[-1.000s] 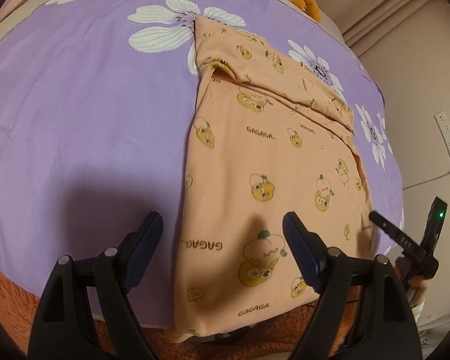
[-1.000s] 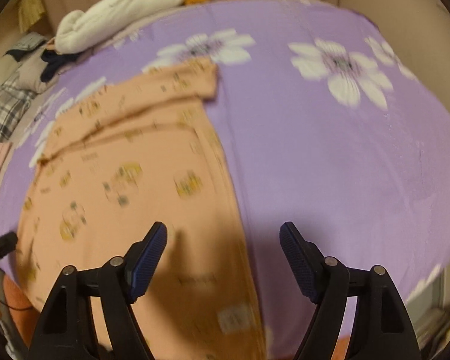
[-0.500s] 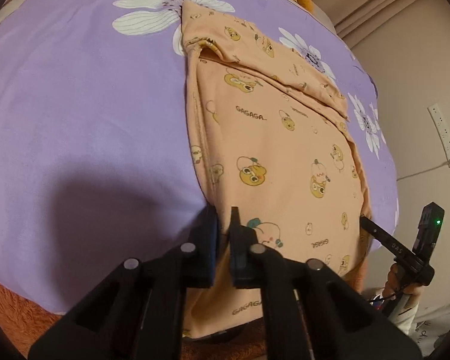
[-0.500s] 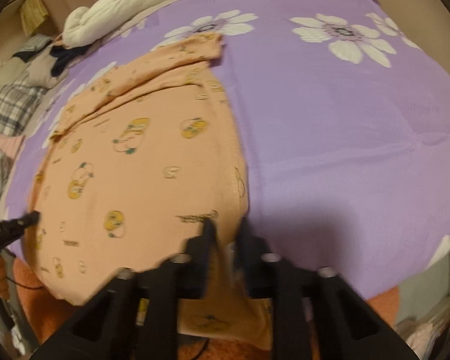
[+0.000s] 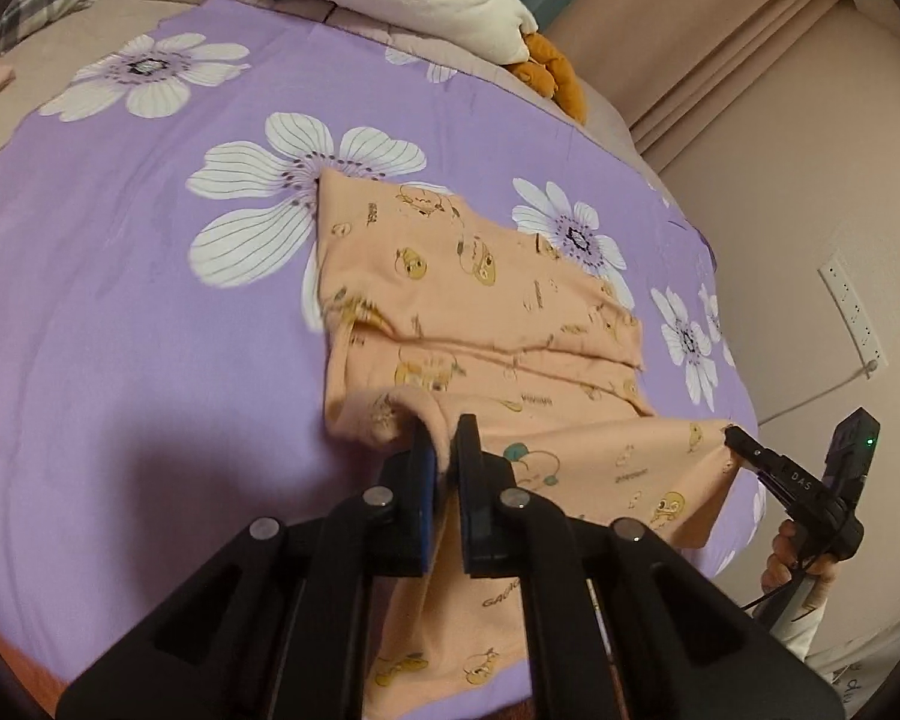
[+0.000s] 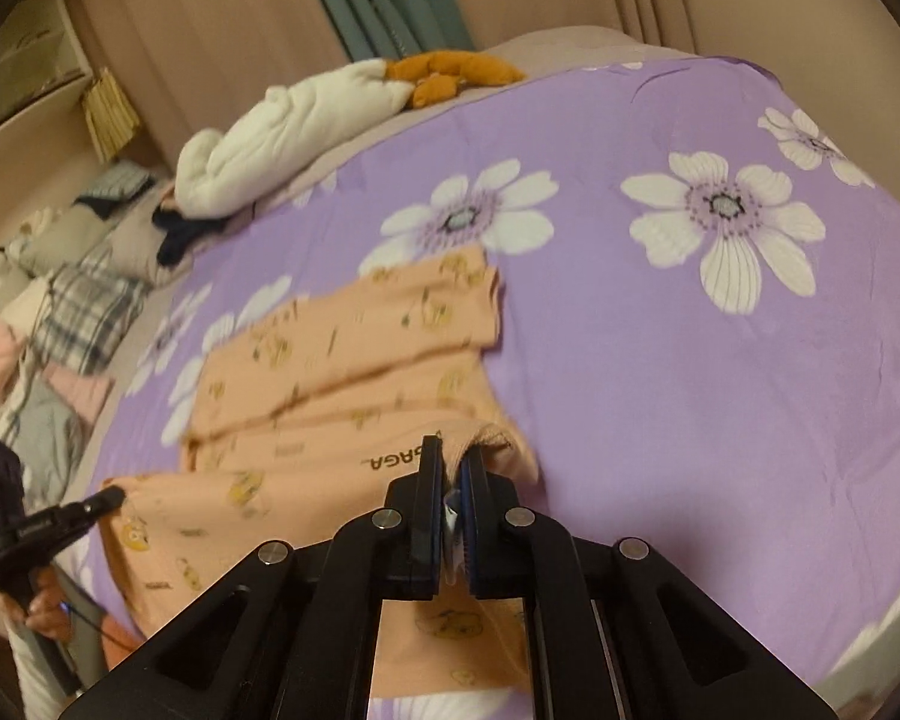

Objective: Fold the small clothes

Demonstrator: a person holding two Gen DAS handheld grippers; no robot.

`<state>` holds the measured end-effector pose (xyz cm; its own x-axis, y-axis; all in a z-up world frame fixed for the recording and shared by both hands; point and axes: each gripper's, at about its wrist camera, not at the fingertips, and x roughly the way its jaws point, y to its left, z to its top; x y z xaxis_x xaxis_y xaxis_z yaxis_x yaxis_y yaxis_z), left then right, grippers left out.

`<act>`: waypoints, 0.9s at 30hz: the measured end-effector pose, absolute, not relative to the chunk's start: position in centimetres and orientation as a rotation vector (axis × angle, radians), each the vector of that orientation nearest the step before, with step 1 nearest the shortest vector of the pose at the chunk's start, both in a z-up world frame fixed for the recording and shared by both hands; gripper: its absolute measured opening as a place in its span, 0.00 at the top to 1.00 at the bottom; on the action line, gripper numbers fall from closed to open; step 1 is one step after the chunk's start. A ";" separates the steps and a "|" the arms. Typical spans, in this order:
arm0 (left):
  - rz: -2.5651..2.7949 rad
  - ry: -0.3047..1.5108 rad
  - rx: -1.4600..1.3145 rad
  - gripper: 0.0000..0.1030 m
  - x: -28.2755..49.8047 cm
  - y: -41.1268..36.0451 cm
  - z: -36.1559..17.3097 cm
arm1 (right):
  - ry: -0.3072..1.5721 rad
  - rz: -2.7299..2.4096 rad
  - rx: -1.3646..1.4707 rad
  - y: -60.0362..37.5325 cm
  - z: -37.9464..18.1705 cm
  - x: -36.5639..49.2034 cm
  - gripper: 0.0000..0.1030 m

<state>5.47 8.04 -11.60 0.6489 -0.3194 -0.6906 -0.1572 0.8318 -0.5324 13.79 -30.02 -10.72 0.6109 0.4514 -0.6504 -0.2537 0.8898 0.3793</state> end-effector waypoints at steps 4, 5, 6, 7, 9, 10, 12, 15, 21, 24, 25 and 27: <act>-0.050 0.926 -0.553 0.94 8.6 8.0 -13.6 | 0.867 0.379 0.250 -29.3 -12.8 16.3 0.93; -0.042 0.942 -0.547 0.93 9.3 8.1 -14.3 | 0.881 0.370 0.249 -29.3 -13.4 16.8 0.93; -0.031 0.955 -0.539 0.93 9.8 8.1 -14.8 | 0.908 0.356 0.251 -29.1 -14.3 17.6 0.93; -0.013 0.969 -0.533 0.93 10.3 8.2 -15.4 | 0.926 0.349 0.252 -28.9 -15.0 18.1 0.93; 0.002 0.998 -0.521 0.92 11.1 8.2 -16.5 | 0.958 0.330 0.256 -29.0 -16.1 18.7 0.93; 0.009 1.012 -0.518 0.91 11.4 8.3 -17.1 | 0.975 0.324 0.258 -28.9 -16.7 19.0 0.93; 0.008 1.009 -0.521 0.90 11.5 8.4 -17.4 | 0.987 0.317 0.263 -29.1 -17.3 19.2 0.93; -0.001 1.002 -0.524 0.90 11.1 8.5 -16.9 | 0.989 0.329 0.283 -29.6 -17.2 19.0 0.93; -0.020 0.973 -0.564 0.56 8.1 9.1 -14.7 | 0.952 0.287 0.254 -31.4 -15.4 17.0 0.51; -0.026 0.964 -0.567 0.45 5.9 9.0 -14.2 | 0.942 0.302 0.267 -32.6 -14.8 15.5 0.51; -0.033 0.970 -0.572 0.43 5.4 8.9 -14.3 | 0.946 0.311 0.279 -33.0 -14.8 14.9 0.51; -0.044 0.983 -0.588 0.42 4.3 8.6 -14.6 | 0.957 0.320 0.289 -33.3 -15.1 14.1 0.51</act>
<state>4.28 8.63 -14.57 0.5669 -0.2932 -0.7699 -0.2237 0.8446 -0.4864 14.07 -33.32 -15.05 0.5359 0.3908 -0.7484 -0.1384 0.9151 0.3787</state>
